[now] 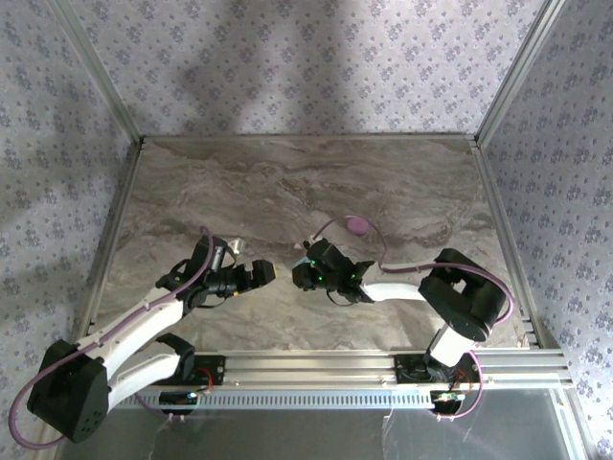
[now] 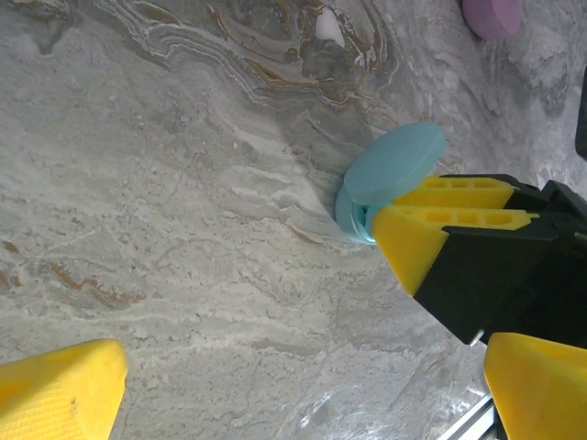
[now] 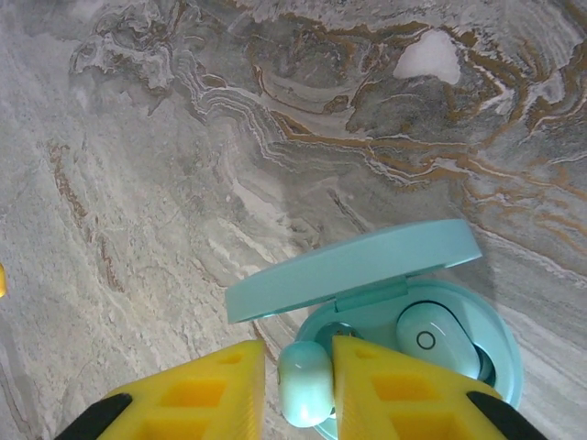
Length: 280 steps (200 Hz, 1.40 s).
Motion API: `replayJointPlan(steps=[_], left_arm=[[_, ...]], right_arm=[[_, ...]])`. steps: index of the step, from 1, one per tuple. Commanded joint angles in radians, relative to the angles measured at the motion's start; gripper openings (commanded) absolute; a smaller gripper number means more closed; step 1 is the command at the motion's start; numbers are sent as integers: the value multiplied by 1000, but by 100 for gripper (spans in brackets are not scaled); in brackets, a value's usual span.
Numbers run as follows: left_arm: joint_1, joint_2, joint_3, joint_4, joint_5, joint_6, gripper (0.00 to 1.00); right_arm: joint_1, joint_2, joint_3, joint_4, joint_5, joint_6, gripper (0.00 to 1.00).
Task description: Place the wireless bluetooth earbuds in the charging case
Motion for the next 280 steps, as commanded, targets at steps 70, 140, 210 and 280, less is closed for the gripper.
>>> replayJointPlan(steps=[70,140,210,280], left_arm=[[9,-20,29,-22,-2,14,100],[-1,-25,43,-25,10,13,100],[-94,-4,134,-62,-35,24,100],[-167,118,306,-116,-68,83,100]], right_arm=[[8,-83,-14,-84,62,9,30],[10,-239,-31,-175,101,2,32],[-21,-572,-119,-381,141,31,44],[-171,-930,-279,-511,-9,125,60]])
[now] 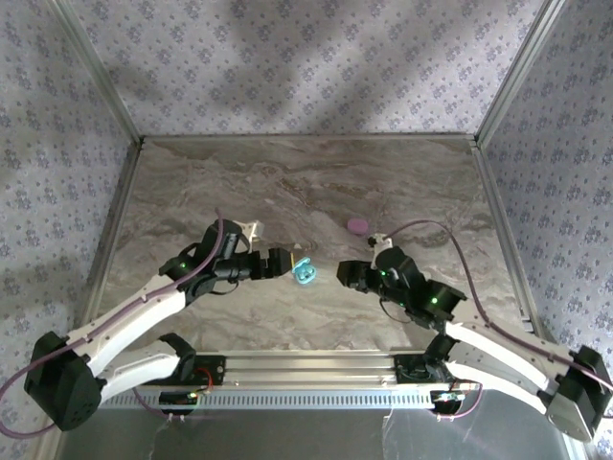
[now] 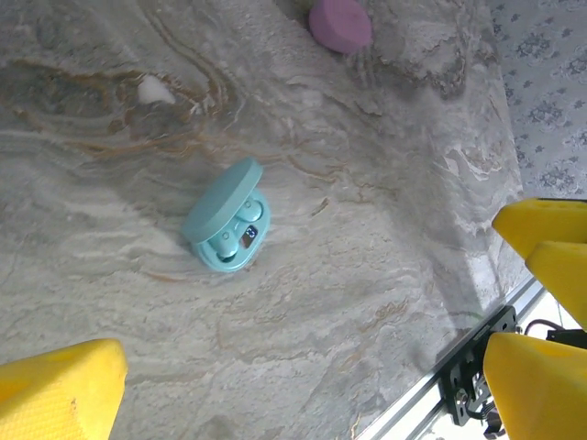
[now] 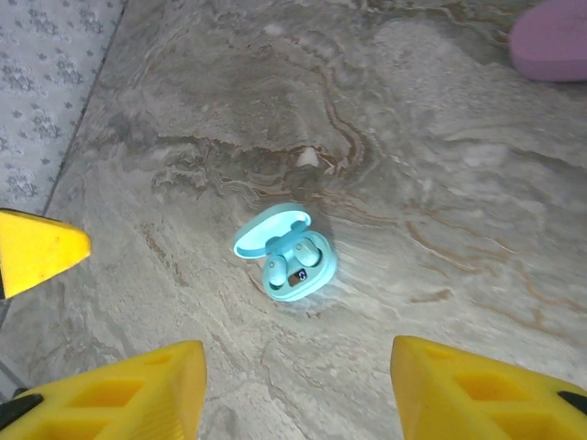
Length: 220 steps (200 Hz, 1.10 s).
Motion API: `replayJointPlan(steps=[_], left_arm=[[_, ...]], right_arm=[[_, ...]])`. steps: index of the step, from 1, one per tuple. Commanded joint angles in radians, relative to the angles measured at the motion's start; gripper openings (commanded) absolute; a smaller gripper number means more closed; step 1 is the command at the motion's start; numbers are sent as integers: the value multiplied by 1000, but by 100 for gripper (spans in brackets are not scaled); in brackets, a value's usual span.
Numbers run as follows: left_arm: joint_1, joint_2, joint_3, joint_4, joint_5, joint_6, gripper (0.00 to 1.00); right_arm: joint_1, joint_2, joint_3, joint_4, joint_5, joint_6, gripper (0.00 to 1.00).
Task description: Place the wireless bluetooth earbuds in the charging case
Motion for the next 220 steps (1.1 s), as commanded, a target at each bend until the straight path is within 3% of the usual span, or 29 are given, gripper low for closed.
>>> replayJointPlan(steps=[1,34,65,128,180,220], left_arm=[[-9,60,59,-33,-15,44,100],[-4,154,116,-25,-21,74,100],[38,252,153,21,54,66,94],[120,390,175,80,161,62,69],[144,449,171,85,195,74,43],[142,502,185,82,205,81,32]], right_arm=[[-57,-76,-49,-78,-86,43,60],[-191,-67,-117,-10,-258,63,63],[-254,65,-113,90,-374,40,60],[-207,406,5,241,-456,-19,42],[-114,595,96,298,-416,-27,22],[-80,681,128,329,-382,-19,11]])
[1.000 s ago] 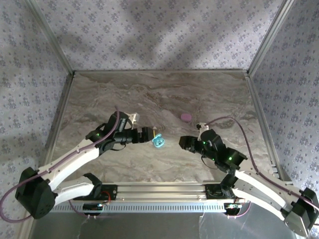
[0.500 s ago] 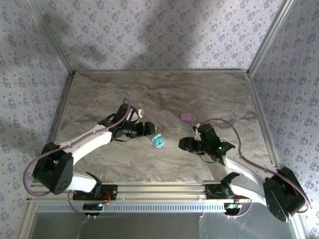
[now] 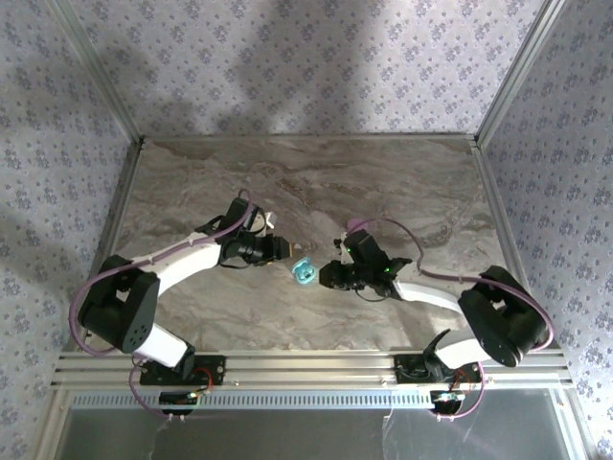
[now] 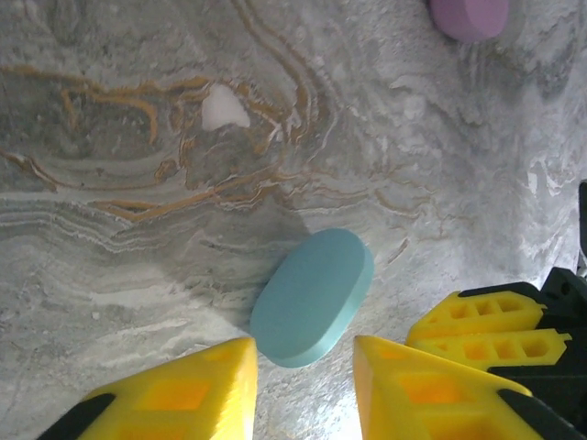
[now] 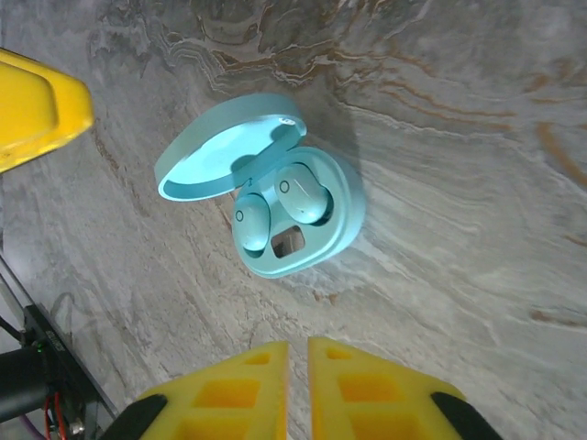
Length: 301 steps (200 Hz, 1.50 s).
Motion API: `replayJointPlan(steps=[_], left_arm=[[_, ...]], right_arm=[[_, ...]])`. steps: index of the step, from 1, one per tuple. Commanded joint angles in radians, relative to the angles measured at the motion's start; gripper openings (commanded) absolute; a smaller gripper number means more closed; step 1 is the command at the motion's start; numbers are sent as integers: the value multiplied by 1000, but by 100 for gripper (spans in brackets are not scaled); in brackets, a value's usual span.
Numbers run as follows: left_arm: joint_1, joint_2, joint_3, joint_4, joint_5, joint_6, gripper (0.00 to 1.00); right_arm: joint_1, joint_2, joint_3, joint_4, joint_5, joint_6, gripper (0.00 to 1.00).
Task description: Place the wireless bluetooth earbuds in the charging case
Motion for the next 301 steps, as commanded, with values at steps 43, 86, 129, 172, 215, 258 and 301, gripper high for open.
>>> replayJointPlan(steps=[43,86,129,172,215,258,301], left_arm=[[4,67,62,8,45,25,28],[3,103,84,7,63,33,20],[1,123,82,8,65,35,15],[-10,157,84,14,69,40,12],[-39,169,86,17,68,34,11],[-64,166,77,26,63,22,11],[-70,153,71,20,49,15,12]], right_arm=[[28,100,55,61,43,9,4],[34,160,69,98,49,28,0],[41,190,73,123,57,41,0],[41,203,74,127,60,45,0],[41,191,73,123,65,46,0],[40,169,70,111,75,45,0],[40,111,58,54,112,31,0]])
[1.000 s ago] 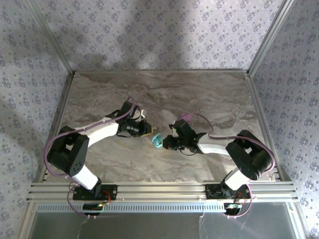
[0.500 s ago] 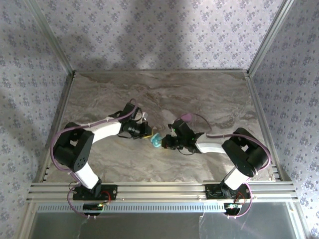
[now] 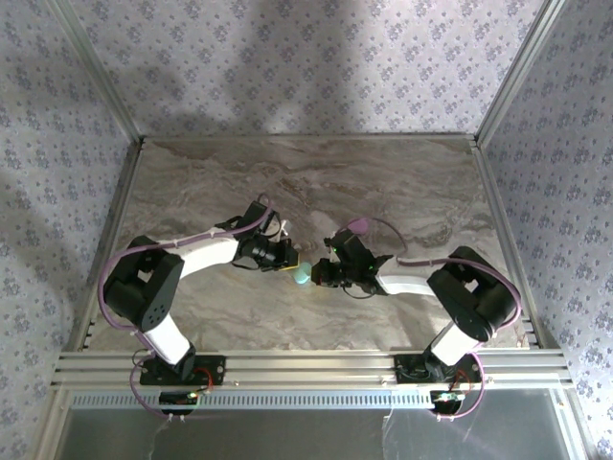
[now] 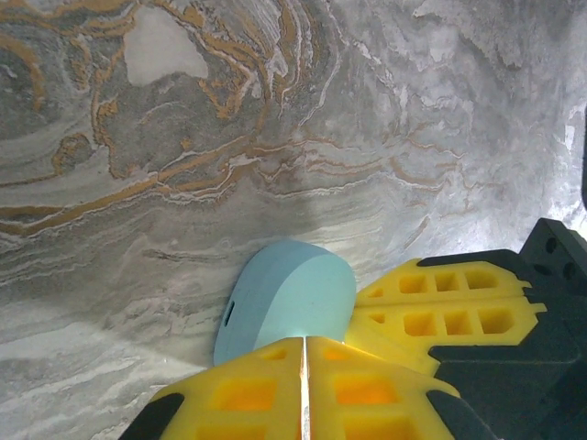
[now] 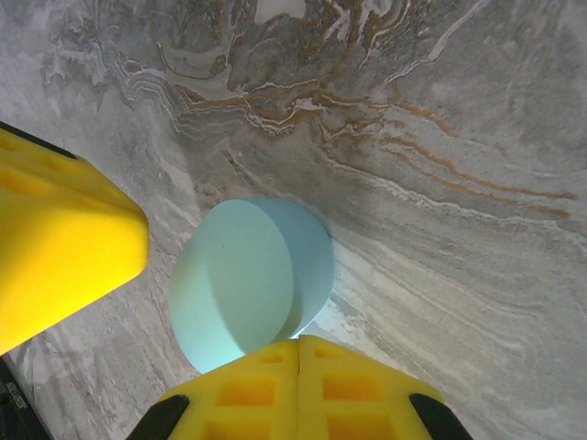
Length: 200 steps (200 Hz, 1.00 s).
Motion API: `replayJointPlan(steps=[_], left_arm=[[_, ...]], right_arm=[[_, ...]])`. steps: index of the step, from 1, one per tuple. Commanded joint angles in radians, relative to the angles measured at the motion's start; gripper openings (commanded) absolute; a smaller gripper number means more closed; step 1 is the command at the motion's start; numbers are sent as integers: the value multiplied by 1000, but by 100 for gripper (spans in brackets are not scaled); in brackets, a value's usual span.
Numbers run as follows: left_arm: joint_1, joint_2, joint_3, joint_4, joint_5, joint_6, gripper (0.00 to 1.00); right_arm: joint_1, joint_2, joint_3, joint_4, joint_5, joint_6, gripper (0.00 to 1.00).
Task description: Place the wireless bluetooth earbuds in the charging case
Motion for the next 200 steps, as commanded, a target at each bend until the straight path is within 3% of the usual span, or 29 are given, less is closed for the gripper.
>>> replayJointPlan(steps=[1,35,108,132,185,200], left_arm=[[-5,-2,13,5,1,-1,12],[7,-76,-1,-40,-58,1,18],[28,-392,-116,-128,-199,-18,36],[28,-520,-148,-173,-245,-35,51],[32,-755,-211,-280,-324,-67,99],[36,-805,-225,-306,-340,-77,100]], right_arm=[[5,-64,2,-61,43,-4,0],[9,-125,37,-177,81,-73,5],[21,-161,183,-419,113,-259,38],[22,-158,234,-494,121,-324,53],[24,-94,393,-687,116,-502,85],[23,-64,430,-722,94,-535,94]])
